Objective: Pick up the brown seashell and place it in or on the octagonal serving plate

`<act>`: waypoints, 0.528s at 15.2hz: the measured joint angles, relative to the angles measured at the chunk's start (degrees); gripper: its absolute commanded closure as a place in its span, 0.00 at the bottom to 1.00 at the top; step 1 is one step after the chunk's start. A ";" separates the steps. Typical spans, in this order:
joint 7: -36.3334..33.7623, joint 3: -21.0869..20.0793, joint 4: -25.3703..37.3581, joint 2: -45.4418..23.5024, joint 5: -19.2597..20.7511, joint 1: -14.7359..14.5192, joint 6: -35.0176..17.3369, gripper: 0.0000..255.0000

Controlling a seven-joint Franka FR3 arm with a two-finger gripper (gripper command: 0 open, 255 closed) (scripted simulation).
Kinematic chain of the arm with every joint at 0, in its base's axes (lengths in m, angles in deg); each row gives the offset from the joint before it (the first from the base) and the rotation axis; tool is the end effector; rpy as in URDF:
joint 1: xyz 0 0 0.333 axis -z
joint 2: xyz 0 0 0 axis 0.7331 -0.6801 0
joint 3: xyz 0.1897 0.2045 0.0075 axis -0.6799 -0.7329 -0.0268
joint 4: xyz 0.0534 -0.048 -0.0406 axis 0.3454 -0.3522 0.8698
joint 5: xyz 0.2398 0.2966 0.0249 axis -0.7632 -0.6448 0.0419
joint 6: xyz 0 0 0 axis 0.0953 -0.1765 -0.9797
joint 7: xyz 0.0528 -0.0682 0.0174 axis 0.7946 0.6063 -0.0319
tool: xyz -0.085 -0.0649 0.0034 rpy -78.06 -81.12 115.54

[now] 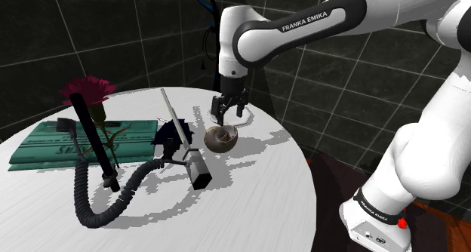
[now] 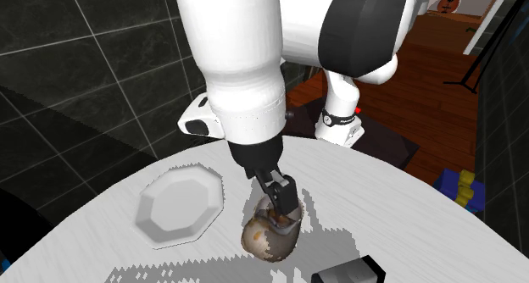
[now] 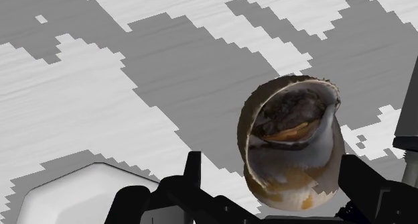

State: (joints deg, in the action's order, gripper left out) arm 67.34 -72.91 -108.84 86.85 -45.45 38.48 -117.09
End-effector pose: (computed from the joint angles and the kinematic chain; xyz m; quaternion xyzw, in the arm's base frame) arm 0.4999 0.1978 0.3918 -0.9985 0.0077 0.0483 0.0240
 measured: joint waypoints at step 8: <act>0.08 0.01 -0.89 -0.25 0.02 0.01 -1.15 1.00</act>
State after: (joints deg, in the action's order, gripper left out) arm 67.42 -72.90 -109.72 86.61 -45.43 38.49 -118.23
